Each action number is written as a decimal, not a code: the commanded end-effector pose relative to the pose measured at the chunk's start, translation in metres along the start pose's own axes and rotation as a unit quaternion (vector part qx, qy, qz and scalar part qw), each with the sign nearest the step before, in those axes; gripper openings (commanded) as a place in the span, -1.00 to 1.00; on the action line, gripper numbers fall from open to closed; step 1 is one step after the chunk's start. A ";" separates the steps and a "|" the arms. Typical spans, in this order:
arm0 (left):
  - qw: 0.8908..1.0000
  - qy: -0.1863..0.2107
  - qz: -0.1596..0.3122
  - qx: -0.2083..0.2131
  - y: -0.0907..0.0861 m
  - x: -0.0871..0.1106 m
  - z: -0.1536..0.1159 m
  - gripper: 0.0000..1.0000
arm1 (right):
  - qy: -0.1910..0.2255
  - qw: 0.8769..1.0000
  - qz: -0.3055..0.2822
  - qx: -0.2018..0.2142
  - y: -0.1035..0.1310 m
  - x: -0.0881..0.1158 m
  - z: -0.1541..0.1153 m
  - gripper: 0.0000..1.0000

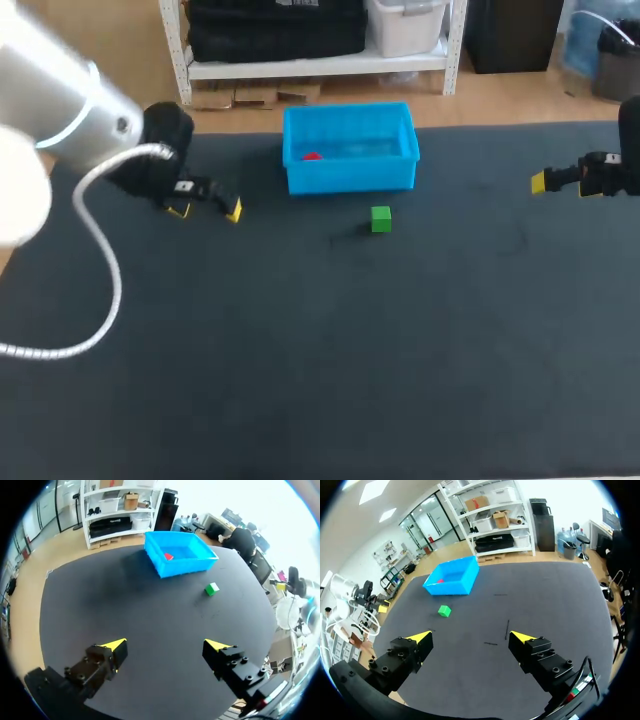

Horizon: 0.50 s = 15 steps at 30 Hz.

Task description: Use the left arm to pick the red cube and place it into the blue plastic box first, then use the right arm to grasp the green cube and put it into the same blue plastic box after the first action is fully finished.

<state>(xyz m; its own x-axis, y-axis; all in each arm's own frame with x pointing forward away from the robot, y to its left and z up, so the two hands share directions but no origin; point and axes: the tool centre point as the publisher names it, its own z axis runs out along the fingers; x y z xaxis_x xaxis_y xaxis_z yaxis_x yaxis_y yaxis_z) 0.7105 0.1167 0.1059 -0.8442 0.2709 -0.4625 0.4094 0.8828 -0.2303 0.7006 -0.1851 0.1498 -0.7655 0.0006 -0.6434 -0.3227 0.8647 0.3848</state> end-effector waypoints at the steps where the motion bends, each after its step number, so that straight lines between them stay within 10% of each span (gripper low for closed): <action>1: 0.992 -0.122 0.006 0.025 0.006 0.019 -0.009 1.00 | 0.000 1.000 0.000 0.000 0.000 0.000 0.000 1.00; 15: 0.993 -0.075 0.066 0.065 0.015 0.018 -0.017 1.00 | 0.000 1.000 0.000 0.000 0.000 0.000 0.000 1.00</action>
<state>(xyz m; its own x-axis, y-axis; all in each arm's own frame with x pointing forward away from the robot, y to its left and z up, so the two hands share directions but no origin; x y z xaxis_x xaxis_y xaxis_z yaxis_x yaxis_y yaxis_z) 0.6951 0.1369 0.1068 -0.7255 0.3075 -0.6156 0.5386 0.8107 -0.2298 0.7006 -0.1851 0.1498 -0.7655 0.0006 -0.6434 -0.3227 0.8647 0.3848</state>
